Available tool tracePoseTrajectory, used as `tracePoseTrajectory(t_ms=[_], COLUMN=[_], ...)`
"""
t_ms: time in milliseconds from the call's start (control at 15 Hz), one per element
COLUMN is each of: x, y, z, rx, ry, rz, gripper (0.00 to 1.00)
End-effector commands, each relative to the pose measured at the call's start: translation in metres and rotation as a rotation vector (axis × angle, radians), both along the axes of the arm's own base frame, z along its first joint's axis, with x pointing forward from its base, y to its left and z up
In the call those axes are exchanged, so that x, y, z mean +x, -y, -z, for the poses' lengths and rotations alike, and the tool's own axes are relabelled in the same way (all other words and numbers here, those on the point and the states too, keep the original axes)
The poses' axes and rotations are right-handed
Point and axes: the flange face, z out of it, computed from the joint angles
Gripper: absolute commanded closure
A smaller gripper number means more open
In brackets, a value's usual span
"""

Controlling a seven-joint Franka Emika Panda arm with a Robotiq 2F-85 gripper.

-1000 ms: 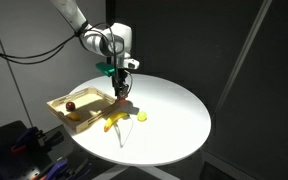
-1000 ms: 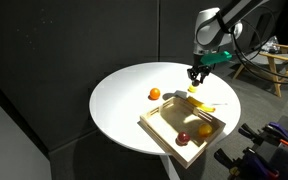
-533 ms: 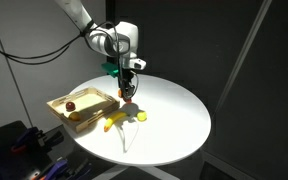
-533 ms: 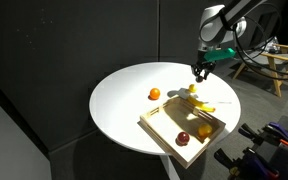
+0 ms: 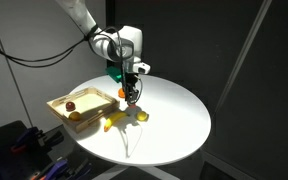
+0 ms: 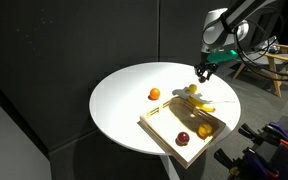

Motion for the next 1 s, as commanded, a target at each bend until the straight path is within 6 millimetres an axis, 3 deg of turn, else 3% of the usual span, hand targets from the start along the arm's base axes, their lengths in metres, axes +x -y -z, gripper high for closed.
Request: tracePoseTrajectory(t_ms=[0, 933], x=[0.002, -0.006], y=[0.009, 0.025], z=[0.011, 0.069], rx=[-0.009, -0.018], ry=[0.024, -0.042], rz=[-0.021, 0.009], gripper=[0.77, 0.77])
